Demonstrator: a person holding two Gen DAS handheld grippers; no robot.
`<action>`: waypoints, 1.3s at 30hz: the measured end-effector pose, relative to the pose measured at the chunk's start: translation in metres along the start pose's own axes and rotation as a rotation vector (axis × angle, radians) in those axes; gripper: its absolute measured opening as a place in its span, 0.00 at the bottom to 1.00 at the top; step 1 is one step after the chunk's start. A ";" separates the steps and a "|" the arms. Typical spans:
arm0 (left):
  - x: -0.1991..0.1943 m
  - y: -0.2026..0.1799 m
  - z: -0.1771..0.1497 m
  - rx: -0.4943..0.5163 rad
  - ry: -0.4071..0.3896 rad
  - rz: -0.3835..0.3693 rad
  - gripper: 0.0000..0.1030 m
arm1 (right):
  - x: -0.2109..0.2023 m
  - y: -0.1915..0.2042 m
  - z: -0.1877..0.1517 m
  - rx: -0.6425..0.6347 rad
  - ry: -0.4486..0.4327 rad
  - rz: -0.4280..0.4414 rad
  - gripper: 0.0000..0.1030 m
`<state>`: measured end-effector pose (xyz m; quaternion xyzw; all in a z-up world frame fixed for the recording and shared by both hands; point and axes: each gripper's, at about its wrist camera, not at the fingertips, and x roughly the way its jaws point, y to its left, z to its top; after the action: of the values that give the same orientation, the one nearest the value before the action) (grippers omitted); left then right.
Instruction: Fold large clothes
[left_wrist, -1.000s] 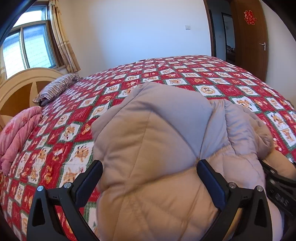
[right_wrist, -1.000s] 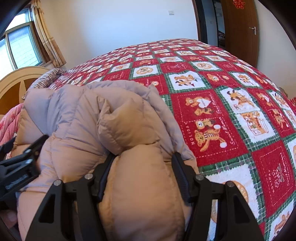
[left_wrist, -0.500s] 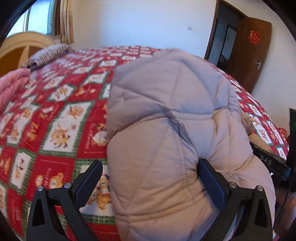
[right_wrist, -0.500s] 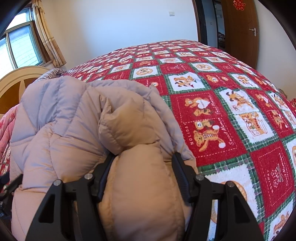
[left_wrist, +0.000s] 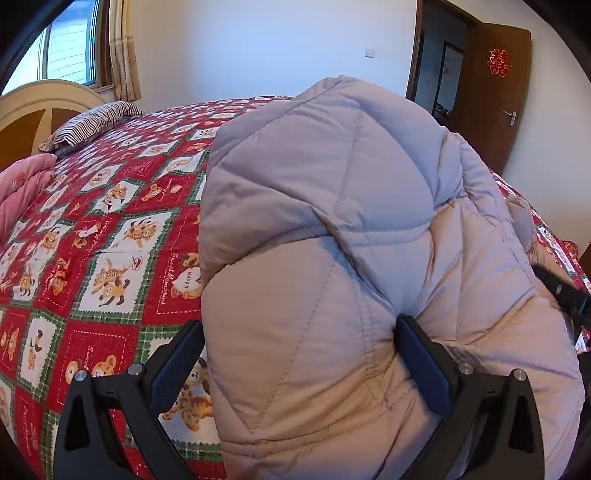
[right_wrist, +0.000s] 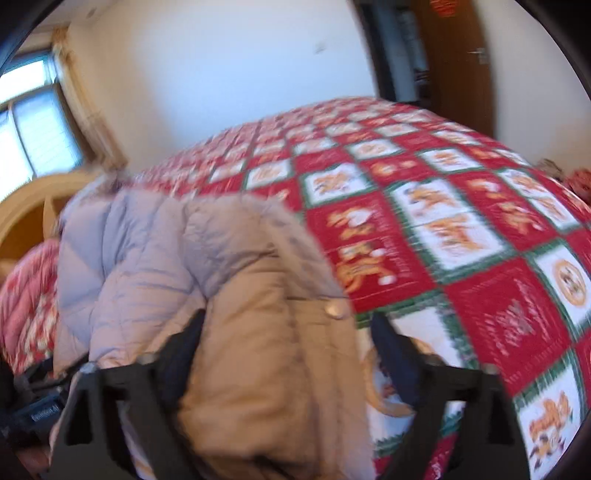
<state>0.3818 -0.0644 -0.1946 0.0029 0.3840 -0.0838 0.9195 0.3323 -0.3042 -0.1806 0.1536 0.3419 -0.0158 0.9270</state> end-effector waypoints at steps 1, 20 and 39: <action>0.000 0.000 0.000 0.001 0.000 0.001 1.00 | 0.003 0.001 -0.001 -0.003 0.024 0.008 0.88; 0.006 0.001 0.000 -0.010 -0.001 -0.028 1.00 | 0.031 -0.013 -0.012 0.137 0.183 0.302 0.73; -0.004 -0.010 -0.002 0.048 -0.068 -0.116 0.72 | 0.037 -0.010 -0.013 0.141 0.193 0.412 0.46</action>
<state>0.3761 -0.0734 -0.1931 0.0000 0.3500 -0.1460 0.9253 0.3512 -0.3070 -0.2169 0.2853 0.3885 0.1645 0.8606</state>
